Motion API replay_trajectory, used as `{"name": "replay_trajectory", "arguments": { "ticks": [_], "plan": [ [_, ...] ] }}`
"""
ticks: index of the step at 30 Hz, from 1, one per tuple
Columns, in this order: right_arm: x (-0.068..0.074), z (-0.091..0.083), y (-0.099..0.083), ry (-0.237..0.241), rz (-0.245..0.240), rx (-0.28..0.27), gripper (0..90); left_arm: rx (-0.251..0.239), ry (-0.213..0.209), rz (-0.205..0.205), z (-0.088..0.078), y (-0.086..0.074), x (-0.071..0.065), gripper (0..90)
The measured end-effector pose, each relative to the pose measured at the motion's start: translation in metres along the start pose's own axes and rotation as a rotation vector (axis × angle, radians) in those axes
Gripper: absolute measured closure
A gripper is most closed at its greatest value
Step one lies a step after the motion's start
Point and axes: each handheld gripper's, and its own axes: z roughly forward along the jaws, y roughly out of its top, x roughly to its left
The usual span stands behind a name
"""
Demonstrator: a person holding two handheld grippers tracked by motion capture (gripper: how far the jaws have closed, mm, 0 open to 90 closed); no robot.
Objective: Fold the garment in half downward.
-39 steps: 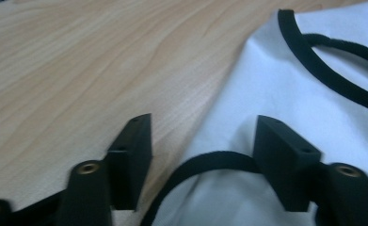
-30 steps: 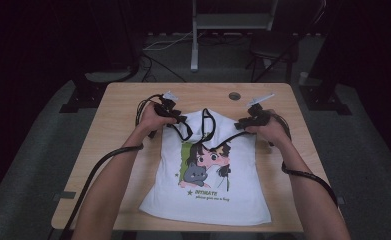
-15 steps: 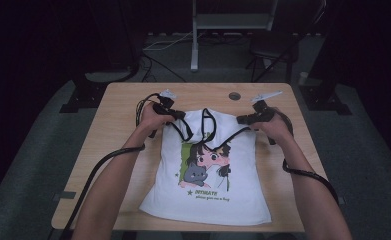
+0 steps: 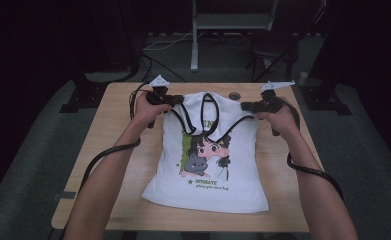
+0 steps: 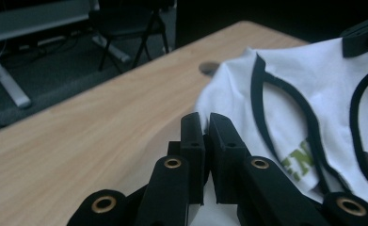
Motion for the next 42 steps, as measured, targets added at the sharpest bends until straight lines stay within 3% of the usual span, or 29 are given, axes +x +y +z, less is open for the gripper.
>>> {"name": "replay_trajectory", "arguments": {
  "ticks": [3,9,19,26,34,38,42],
  "plan": [
    [0.004,-0.008,0.008,-0.003,-0.018,-0.027,87.9,-0.032,-0.010,0.015,-0.008,0.009,-0.004,85.0],
    [0.008,-0.021,0.013,-0.016,-0.044,-0.049,87.9,-0.050,-0.020,0.059,-0.018,0.019,-0.014,85.0],
    [0.027,-0.045,0.013,-0.003,-0.124,-0.101,88.0,-0.067,-0.045,0.151,-0.037,0.022,-0.033,85.0],
    [0.040,-0.059,0.005,0.013,-0.177,-0.125,87.9,-0.072,-0.065,0.166,-0.051,0.013,-0.039,85.1],
    [0.061,-0.067,-0.010,0.026,-0.273,-0.111,87.7,-0.052,-0.092,0.233,-0.064,0.002,-0.053,85.0],
    [0.070,-0.070,-0.020,0.035,-0.302,-0.094,87.5,-0.028,-0.099,0.272,-0.068,-0.012,-0.062,84.8],
    [0.082,-0.074,-0.035,0.052,-0.342,-0.060,86.9,-0.018,-0.125,0.279,-0.072,-0.031,-0.070,84.6]
  ]
}}
